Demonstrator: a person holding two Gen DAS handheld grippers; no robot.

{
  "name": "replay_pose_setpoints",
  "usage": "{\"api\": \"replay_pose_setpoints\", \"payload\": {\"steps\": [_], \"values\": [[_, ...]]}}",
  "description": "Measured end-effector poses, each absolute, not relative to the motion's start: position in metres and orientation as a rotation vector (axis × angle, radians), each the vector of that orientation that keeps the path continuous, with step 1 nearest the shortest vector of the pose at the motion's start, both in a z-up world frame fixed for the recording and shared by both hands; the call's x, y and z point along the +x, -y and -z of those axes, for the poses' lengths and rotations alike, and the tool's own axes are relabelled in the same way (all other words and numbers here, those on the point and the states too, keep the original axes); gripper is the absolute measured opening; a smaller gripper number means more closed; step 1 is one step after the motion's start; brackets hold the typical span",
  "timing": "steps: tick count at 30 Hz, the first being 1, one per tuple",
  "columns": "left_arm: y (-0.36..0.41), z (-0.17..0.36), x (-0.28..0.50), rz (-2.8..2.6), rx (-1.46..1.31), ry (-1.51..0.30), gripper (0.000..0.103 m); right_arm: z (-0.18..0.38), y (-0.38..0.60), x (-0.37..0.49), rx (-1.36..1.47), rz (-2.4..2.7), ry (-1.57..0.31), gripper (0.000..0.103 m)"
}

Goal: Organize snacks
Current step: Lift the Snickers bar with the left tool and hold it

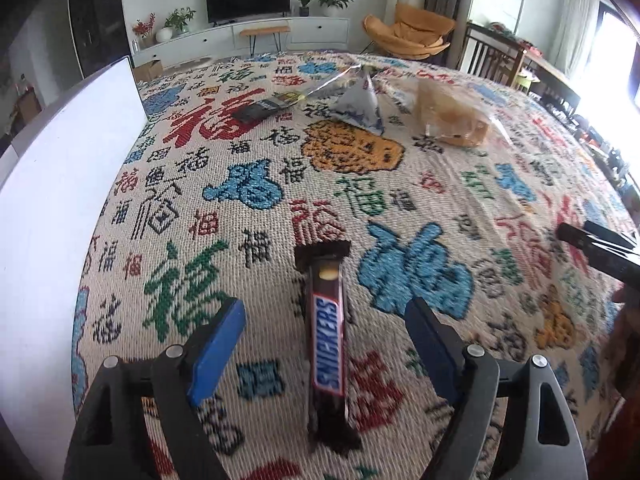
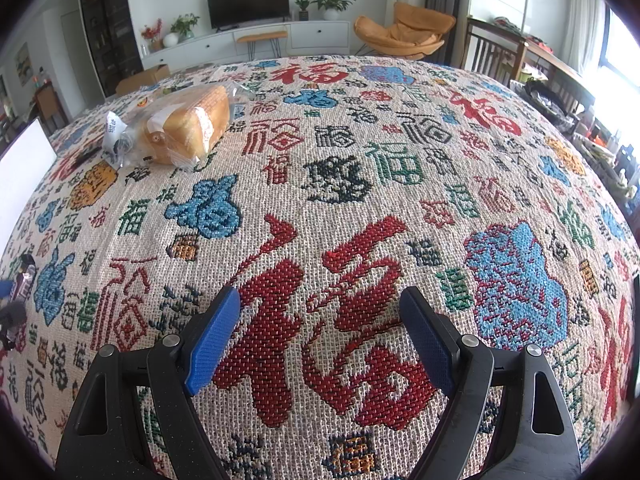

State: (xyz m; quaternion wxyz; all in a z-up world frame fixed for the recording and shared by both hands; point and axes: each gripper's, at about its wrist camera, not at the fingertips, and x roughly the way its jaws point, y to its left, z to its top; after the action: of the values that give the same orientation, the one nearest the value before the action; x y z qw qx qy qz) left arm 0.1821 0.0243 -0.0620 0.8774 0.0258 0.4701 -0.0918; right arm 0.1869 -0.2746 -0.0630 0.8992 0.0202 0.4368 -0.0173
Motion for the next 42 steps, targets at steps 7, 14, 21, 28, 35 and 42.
{"api": "replay_pose_setpoints", "payload": {"steps": [7, 14, 21, 28, 35, 42], "values": [[-0.03, 0.0711, 0.1808, 0.159, 0.091, -0.939, 0.101, 0.0634, 0.2746, 0.1873, 0.042, 0.036, -0.904, 0.085], [-0.0302, 0.0727, 0.1828, 0.154, 0.085, -0.942, 0.103, 0.0632, 0.2746, 0.187, 0.042, 0.036, -0.904, 0.085], [-0.0302, 0.0728, 0.1829, 0.154, 0.085, -0.942, 0.103, 0.0629, 0.2744, 0.1867, 0.042, 0.036, -0.904, 0.085], [-0.0306, 0.0728, 0.1831, 0.154, 0.085, -0.942, 0.103, 0.0634, 0.2747, 0.1874, 0.043, 0.036, -0.904, 0.085], [-0.0303, 0.0729, 0.1831, 0.154, 0.085, -0.942, 0.103, 0.0635, 0.2747, 0.1875, 0.043, 0.035, -0.904, 0.085], [-0.0302, 0.0732, 0.1833, 0.154, 0.085, -0.942, 0.103, 0.0632, 0.2745, 0.187, 0.044, 0.035, -0.904, 0.085]]}}
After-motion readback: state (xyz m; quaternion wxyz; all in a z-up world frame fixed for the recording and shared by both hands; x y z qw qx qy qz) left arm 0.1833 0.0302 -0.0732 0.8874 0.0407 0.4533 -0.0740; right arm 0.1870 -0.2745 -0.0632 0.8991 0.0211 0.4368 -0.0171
